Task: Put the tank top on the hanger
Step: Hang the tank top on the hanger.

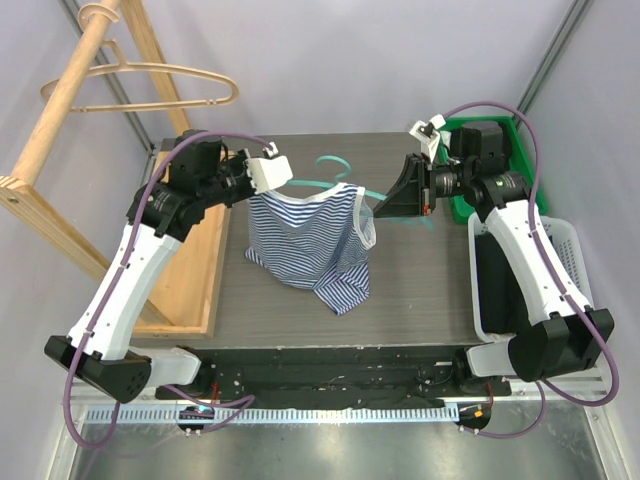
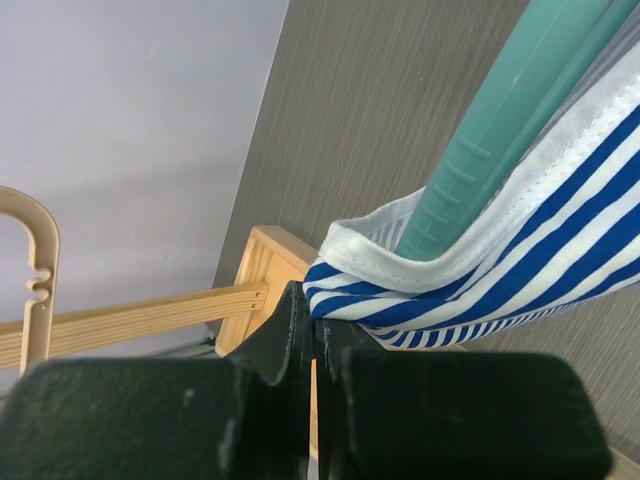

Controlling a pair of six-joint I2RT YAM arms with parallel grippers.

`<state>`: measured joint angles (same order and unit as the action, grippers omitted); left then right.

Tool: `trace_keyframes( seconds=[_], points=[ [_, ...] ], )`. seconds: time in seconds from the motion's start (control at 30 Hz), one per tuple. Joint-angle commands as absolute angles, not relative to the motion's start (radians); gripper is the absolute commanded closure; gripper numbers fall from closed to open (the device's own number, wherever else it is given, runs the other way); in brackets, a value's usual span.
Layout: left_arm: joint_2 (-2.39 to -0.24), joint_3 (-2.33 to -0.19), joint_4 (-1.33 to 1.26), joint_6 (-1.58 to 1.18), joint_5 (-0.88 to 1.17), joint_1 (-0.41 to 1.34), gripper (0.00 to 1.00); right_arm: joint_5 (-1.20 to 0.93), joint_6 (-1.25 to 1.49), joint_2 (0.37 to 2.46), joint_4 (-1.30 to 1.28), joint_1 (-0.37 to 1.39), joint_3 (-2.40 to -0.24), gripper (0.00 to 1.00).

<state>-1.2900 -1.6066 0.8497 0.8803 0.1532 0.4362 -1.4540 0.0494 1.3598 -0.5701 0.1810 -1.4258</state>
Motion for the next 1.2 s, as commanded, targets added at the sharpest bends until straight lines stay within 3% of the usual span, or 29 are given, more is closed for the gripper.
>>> trace_keyframes(
  seconds=[0.0, 0.63, 1.17],
  points=[
    [-1.27, -1.628, 0.813, 0.878, 0.153, 0.433, 1.0, -1.532, 0.11, 1.316, -0.464, 0.181, -1.413, 0.99],
    [-1.339, -1.75, 0.954, 0.805, 0.478, 0.434, 1.0, -1.513, 0.143, 1.431, -0.377, 0.248, -1.431, 0.99],
    [-1.364, -1.819, 0.965, 0.767, 0.525, 0.436, 0.98, -1.47, 0.161, 1.543, -0.379, 0.339, -1.623, 0.99]
  ],
)
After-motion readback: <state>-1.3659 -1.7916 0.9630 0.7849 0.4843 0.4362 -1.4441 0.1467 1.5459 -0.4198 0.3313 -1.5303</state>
